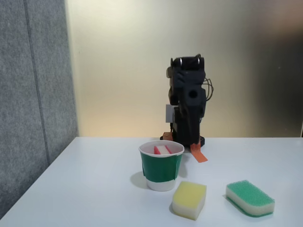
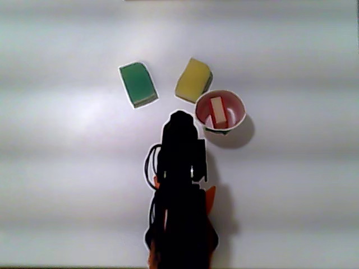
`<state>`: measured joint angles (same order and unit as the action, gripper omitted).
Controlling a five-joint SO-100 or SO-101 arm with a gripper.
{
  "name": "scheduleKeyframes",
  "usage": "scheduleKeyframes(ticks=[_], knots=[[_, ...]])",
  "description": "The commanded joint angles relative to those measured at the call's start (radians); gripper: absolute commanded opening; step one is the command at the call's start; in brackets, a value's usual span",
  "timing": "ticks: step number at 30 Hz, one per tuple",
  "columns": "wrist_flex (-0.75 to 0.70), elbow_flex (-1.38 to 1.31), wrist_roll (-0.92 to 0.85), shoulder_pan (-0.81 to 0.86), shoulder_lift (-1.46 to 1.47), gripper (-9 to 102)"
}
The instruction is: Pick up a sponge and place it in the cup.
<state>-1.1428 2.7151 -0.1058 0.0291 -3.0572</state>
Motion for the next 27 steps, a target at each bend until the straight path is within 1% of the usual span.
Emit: scheduleKeyframes(ticks=[1,4,10,15,22,26,27], knots=[[0.023,0.044,-0.015,0.009,-0.075,0],[0.061,0.132,-0.008,0.009,-0.17,0],[0.081,0.247,-0.002,0.008,-0.308,0],[0.149,0.305,0.002,0.008,-0.31,0],[0.334,0.454,0.008,0.005,-0.31,0],[0.39,0.515,0.012,0.0,-0.31,0],[0.374,0.515,0.014,-0.002,-0.31,0]])
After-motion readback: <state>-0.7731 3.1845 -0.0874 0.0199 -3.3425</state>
